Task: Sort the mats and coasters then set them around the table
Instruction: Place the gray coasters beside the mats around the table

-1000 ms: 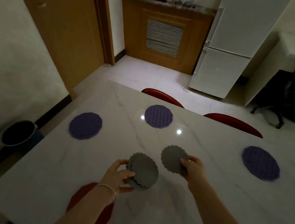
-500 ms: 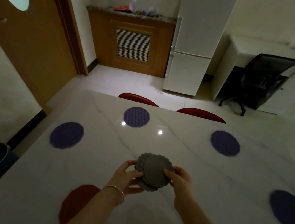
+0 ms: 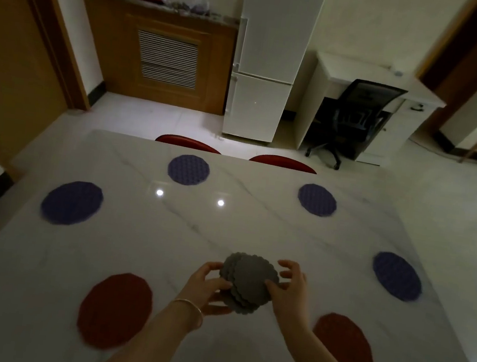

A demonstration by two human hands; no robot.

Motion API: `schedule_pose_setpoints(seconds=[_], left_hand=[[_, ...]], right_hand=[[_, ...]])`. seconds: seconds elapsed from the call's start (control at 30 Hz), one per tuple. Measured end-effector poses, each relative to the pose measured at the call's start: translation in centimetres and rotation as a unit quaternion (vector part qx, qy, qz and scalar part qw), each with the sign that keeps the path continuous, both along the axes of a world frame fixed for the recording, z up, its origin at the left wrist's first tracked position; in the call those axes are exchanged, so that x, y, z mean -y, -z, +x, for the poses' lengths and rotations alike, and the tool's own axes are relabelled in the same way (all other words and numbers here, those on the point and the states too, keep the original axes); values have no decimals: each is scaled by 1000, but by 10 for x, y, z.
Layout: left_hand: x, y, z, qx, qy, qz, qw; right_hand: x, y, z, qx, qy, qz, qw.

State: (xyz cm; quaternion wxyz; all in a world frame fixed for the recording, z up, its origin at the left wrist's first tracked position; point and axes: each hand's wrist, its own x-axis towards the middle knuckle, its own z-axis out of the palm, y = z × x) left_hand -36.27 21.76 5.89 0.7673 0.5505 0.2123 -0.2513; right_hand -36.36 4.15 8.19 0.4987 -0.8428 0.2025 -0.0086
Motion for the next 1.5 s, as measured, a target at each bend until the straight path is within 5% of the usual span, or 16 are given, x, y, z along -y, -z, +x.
schedule_pose_setpoints(seconds=[0.3, 0.5, 0.77, 1.0, 1.07, 1.23, 1.5], left_hand=[[-14, -12, -41, -12, -8, 72, 997], [-39, -7, -82, -19, -55, 117, 991], [-120, -18, -95, -6, -229, 114, 967], [-183, -19, -103, -7, -263, 108, 959], [-191, -13, -106, -8, -263, 97, 960], [-197, 3, -109, -24, -261, 65, 963], [-179, 11, -99, -18, -241, 15, 970]], right_hand=[[-4, 19, -36, -13, -144, -89, 985], [-21, 46, -46, -97, -193, 17, 976], [-66, 67, -37, -164, -109, 222, 955], [-102, 90, -30, -167, -96, 217, 957], [-109, 94, -31, -161, -105, 187, 963], [-113, 102, -49, -136, -176, -84, 971], [-108, 107, -72, -85, -295, -321, 896]])
